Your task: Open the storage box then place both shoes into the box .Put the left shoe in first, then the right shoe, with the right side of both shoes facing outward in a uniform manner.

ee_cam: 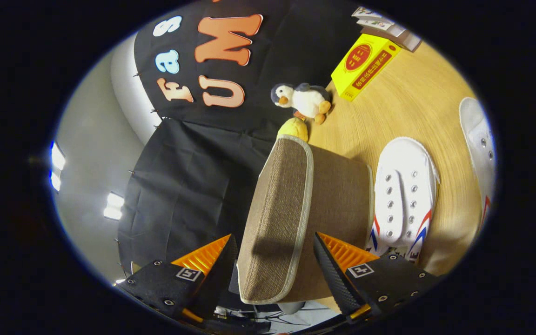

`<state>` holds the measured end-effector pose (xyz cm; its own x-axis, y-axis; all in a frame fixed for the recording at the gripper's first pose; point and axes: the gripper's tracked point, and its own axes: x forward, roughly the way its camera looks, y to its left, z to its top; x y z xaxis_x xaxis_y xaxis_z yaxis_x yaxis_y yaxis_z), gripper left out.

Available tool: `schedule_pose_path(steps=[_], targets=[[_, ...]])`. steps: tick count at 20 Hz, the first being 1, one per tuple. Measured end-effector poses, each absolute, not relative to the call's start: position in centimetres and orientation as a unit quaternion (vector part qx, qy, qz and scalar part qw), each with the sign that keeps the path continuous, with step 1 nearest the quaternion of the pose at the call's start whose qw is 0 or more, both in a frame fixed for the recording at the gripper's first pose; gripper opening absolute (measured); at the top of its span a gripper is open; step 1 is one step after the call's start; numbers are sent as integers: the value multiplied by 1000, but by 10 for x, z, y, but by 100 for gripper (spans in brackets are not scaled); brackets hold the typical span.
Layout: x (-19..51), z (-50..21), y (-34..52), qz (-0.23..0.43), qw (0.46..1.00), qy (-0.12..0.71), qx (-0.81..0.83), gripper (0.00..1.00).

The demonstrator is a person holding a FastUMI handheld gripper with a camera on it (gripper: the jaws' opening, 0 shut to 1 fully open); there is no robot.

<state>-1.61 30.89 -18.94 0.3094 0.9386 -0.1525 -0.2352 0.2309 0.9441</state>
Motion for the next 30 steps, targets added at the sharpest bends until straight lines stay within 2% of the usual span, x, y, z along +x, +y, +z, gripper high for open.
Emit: schedule_pose_path(steps=[2, 6, 11, 15, 17, 19, 20, 24, 26, 28, 30], targets=[[-33, -193, 313, 451, 648, 416, 451, 98], [-32, -172, 307, 455, 603, 405, 516, 95], [-30, -142, 292, 459, 585, 372, 556, 86], [-21, -132, 295, 447, 595, 364, 559, 71], [-18, -125, 300, 448, 601, 362, 554, 48], [-16, -131, 307, 439, 634, 367, 521, 27], [-13, -130, 309, 432, 645, 368, 511, 12], [-14, -149, 313, 398, 689, 397, 457, 1], [-18, -165, 313, 377, 696, 422, 443, 1], [-25, -156, 319, 374, 667, 435, 475, 1], [-25, -159, 321, 371, 680, 427, 466, 1]])
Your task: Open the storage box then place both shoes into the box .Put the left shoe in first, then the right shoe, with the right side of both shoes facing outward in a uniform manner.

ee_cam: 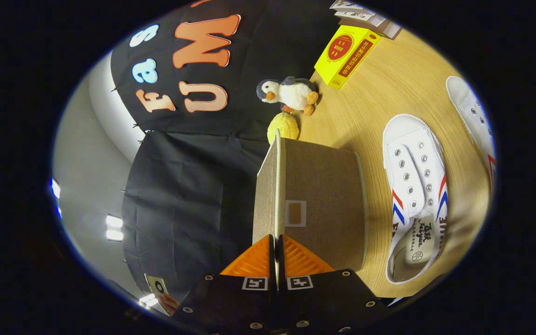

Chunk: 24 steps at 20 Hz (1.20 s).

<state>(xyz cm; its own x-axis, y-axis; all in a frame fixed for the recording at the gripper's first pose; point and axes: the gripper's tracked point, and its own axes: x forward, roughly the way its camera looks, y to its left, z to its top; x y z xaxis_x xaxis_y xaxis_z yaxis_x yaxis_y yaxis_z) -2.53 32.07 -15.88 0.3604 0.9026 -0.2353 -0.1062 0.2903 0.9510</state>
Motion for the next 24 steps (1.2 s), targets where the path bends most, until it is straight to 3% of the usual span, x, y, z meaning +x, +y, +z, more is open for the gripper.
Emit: schedule_pose_path(steps=[9, 14, 19, 21, 22, 23, 24], targets=[[-18, -57, 361, 393, 696, 341, 495, 1], [-26, 5, 432, 426, 703, 313, 476, 2], [-42, 17, 525, 452, 724, 319, 412, 3], [-43, 15, 552, 449, 747, 319, 373, 8], [-44, 7, 563, 441, 766, 321, 341, 20], [-41, 2, 565, 433, 785, 317, 310, 34], [-35, -4, 565, 420, 806, 306, 284, 59]])
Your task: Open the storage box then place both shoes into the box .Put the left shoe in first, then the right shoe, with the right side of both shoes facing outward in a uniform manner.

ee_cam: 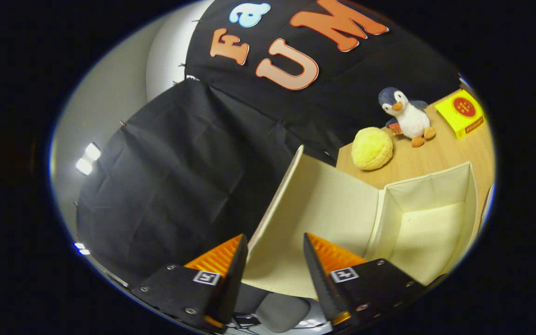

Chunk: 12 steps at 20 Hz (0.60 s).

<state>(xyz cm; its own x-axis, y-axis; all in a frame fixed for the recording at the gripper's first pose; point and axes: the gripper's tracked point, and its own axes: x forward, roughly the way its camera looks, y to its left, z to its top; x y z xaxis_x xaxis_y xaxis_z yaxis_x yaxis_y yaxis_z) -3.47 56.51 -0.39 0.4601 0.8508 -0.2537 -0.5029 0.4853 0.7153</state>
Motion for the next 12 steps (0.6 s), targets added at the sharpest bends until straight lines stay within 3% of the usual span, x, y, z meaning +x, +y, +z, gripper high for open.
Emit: schedule_pose_path(steps=[1, 2, 12], targets=[[-28, -7, 557, 404, 824, 297, 263, 85], [-25, -16, 550, 389, 837, 293, 249, 97], [22, -45, 383, 211, 919, 237, 233, 98]])
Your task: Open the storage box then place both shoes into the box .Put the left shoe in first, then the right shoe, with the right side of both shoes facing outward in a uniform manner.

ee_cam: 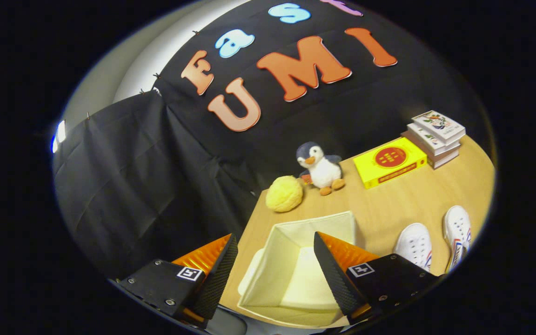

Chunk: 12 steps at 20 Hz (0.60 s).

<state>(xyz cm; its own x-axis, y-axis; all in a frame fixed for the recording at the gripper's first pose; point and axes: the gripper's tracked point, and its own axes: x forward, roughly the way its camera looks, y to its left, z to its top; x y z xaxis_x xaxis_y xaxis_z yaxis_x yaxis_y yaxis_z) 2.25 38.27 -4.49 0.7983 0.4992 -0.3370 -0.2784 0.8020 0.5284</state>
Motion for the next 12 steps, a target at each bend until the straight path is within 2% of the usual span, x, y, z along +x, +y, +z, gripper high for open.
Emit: schedule_pose_path(steps=[7, 9, 12], targets=[[22, -92, 256, 84, 948, 235, 197, 93], [19, -116, 235, 61, 950, 248, 180, 87], [18, -153, 211, 38, 950, 272, 146, 72]])
